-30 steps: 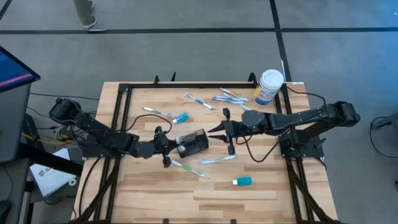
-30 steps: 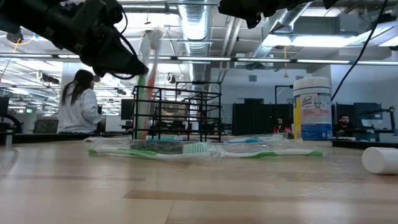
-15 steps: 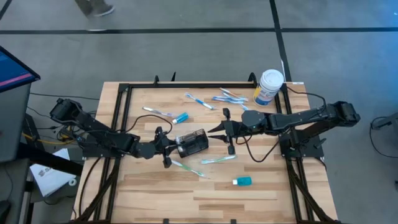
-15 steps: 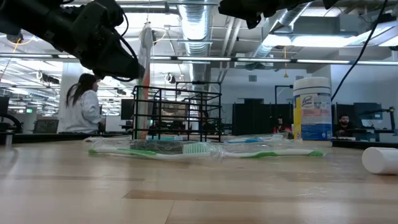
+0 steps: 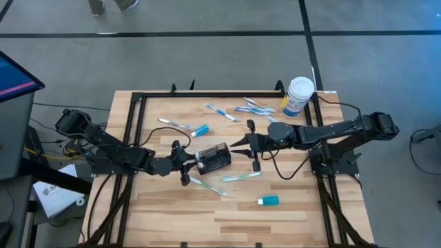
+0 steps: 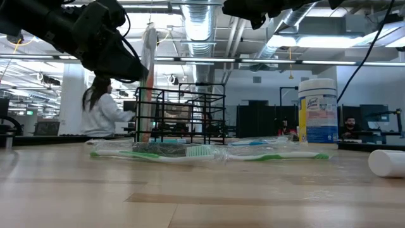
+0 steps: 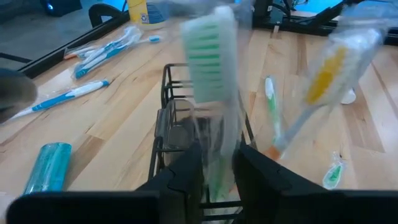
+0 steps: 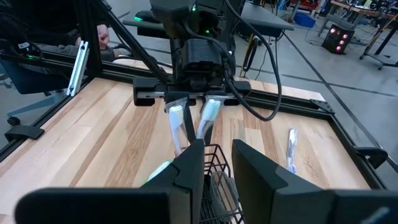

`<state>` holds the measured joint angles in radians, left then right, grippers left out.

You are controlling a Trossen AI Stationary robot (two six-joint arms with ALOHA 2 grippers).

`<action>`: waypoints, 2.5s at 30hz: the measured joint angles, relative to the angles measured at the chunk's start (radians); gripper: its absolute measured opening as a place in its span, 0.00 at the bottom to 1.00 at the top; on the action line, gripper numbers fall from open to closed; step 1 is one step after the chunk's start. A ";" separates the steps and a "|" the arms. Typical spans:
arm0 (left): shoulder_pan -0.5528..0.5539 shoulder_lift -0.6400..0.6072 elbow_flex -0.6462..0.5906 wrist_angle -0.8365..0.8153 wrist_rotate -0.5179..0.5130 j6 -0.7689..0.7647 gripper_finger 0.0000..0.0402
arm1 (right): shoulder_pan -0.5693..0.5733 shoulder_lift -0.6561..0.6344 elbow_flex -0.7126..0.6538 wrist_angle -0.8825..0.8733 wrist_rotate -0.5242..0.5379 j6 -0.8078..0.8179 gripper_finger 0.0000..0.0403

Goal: Pick & Place toothbrushing station
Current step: Put the green toothbrush into the wire organizer

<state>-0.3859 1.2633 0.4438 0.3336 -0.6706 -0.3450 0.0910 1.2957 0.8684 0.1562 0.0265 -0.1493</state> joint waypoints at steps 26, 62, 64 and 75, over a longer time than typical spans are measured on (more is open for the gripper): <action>-0.003 -0.124 -0.001 0.003 -0.003 0.109 0.32 | 0.000 0.000 0.000 -0.007 0.000 0.000 0.18; -0.003 -0.329 0.001 -0.001 -0.033 0.191 0.45 | 0.024 0.000 0.000 -0.201 -0.002 0.042 0.18; -0.003 -0.328 0.001 -0.001 -0.030 0.192 0.45 | 0.038 0.000 0.000 -0.239 -0.003 0.063 0.18; -0.019 -0.322 0.001 0.007 -0.030 0.191 0.45 | 0.124 0.000 -0.036 -0.437 -0.003 0.098 0.18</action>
<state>-0.4045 0.9417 0.4446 0.3407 -0.7010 -0.1539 0.2154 1.2961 0.8328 -0.2808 0.0235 -0.0513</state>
